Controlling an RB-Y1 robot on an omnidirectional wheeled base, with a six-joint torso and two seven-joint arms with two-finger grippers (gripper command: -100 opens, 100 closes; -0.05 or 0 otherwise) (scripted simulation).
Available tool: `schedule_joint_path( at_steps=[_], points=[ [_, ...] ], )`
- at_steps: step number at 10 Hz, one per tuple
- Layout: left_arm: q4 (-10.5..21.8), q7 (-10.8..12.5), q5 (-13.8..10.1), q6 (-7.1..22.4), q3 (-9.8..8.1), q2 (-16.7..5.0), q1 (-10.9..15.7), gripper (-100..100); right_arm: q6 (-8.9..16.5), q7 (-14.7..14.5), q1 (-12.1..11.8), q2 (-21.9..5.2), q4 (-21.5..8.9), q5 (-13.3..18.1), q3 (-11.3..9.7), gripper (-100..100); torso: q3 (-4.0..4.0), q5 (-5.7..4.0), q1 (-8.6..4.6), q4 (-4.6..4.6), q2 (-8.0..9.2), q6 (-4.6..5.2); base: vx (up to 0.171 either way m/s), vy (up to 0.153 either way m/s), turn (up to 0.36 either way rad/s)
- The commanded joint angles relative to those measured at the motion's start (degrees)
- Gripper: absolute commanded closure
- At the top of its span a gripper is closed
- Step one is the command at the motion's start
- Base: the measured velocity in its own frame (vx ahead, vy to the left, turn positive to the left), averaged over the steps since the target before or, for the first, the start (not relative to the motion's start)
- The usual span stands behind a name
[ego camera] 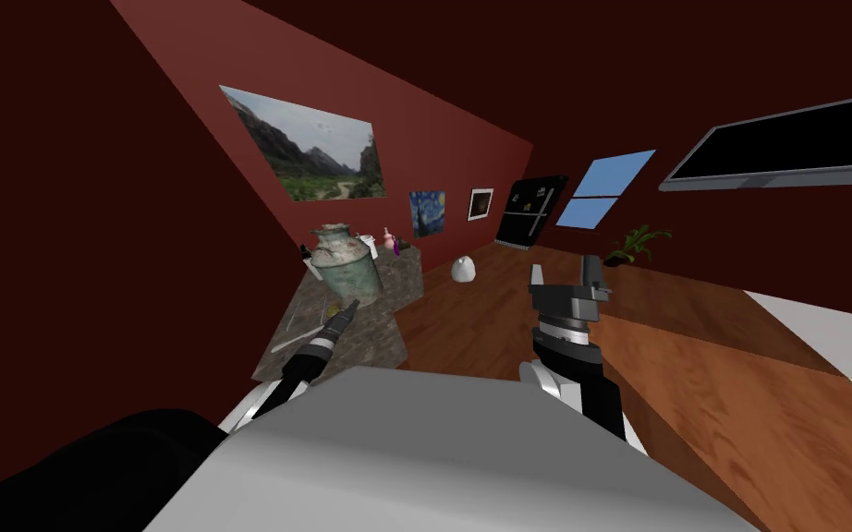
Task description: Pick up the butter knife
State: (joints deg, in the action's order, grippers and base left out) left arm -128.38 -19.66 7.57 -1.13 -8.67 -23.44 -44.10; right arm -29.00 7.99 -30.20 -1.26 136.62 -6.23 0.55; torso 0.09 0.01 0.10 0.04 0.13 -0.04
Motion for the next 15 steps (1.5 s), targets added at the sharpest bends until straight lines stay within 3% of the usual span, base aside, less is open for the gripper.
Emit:
schedule_joint_path(
  at_steps=[1, 8, 15],
  points=[
    [1.18, -0.02, -0.19, 2.86, -1.01, -1.74, -1.21, -100, 0.00, 0.00, 0.00, 0.00, 0.00, 0.00, 0.00, 0, 0.00, 0.00, 0.00, 0.00, 0.00, 0.00, -0.011, -0.008, -0.217],
    [2.75, 0.42, -0.84, 12.81, -3.25, -5.88, -5.27, -100, 0.00, 0.00, 0.00, 0.00, 0.00, 0.00, 0.00, 0, -0.05, 0.03, 0.13, -0.02, -0.08, 0.02, -0.001, 0.011, -0.164],
    [4.47, 2.53, -2.63, 23.53, -5.83, -11.22, -10.63, -100, 0.00, 0.00, -0.01, -0.01, 0.00, 0.00, 0.01, 0, -0.09, 0.05, 0.20, -0.03, -0.16, -0.01, 0.011, 0.040, -0.167]
  ],
)
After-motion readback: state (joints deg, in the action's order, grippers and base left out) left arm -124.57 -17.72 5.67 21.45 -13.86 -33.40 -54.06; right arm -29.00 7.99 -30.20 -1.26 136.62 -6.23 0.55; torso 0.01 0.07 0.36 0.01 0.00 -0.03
